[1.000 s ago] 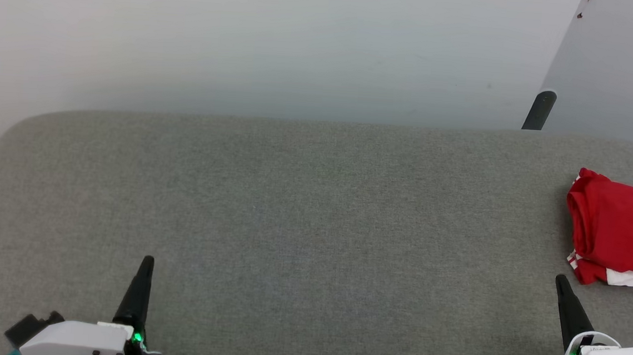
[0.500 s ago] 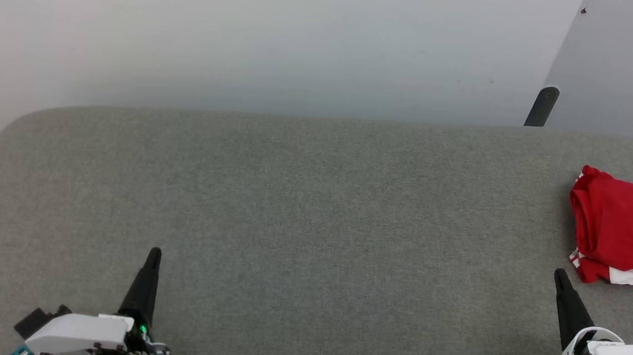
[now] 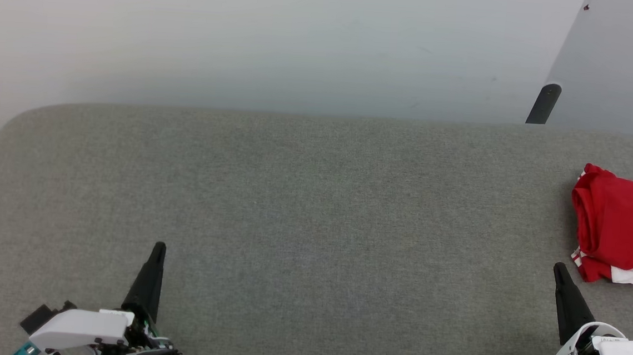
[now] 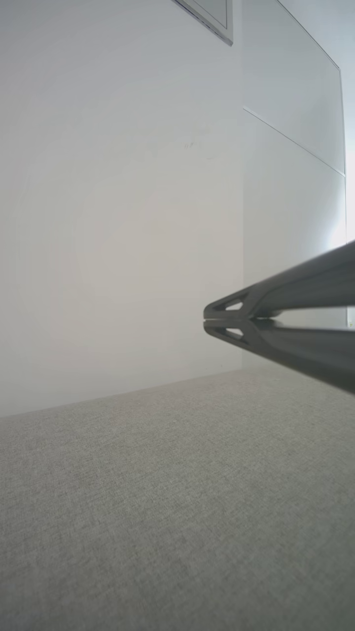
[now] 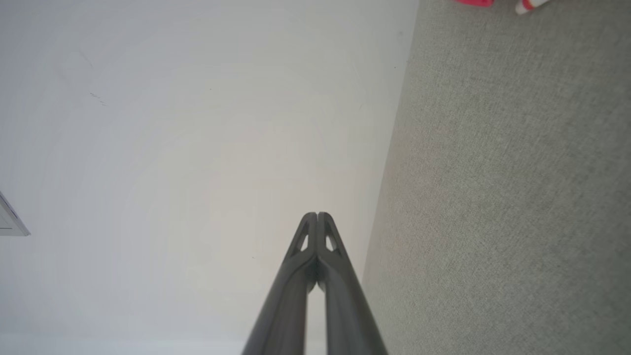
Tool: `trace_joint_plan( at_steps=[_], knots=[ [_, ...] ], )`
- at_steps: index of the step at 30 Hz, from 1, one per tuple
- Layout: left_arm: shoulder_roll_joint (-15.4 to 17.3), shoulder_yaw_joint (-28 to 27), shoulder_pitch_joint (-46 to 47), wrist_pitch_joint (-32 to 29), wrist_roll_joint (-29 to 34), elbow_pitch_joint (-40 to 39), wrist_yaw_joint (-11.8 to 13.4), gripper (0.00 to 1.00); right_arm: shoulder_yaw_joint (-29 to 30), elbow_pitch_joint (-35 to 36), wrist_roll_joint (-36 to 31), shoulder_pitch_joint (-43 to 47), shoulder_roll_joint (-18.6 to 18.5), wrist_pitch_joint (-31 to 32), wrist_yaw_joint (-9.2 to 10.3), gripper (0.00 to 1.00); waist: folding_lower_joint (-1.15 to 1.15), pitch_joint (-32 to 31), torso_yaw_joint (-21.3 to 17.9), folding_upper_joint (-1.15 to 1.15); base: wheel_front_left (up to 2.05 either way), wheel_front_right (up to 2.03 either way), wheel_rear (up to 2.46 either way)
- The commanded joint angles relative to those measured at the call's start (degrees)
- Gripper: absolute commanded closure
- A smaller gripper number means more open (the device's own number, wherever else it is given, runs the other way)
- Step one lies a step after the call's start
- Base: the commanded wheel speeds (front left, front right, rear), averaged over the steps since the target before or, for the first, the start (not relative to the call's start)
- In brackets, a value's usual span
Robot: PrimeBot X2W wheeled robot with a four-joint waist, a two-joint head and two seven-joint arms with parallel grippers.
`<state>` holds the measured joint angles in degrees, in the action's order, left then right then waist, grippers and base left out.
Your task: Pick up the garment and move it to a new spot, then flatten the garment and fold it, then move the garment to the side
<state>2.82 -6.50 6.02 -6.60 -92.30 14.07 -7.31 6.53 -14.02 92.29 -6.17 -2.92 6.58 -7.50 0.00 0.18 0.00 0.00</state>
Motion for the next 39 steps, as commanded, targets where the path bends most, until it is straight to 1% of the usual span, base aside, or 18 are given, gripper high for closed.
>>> trace_joint_plan(
  at_steps=[1,39],
  knots=[
    [0.0,-0.1,0.6,-0.2,-0.1,0.1,-0.3,1.0,0.1,0.0,0.2,-0.2,0.2,0.1,0.02,1.0,0.0,0.0,0.0,0.0,0.0,0.0,0.0],
    [0.0,-0.1,0.6,-0.1,-0.2,0.1,-0.3,1.0,0.0,0.0,0.2,-0.2,0.2,0.1,0.02,1.0,0.0,0.0,0.0,0.0,0.0,0.0,0.0]
  ],
)
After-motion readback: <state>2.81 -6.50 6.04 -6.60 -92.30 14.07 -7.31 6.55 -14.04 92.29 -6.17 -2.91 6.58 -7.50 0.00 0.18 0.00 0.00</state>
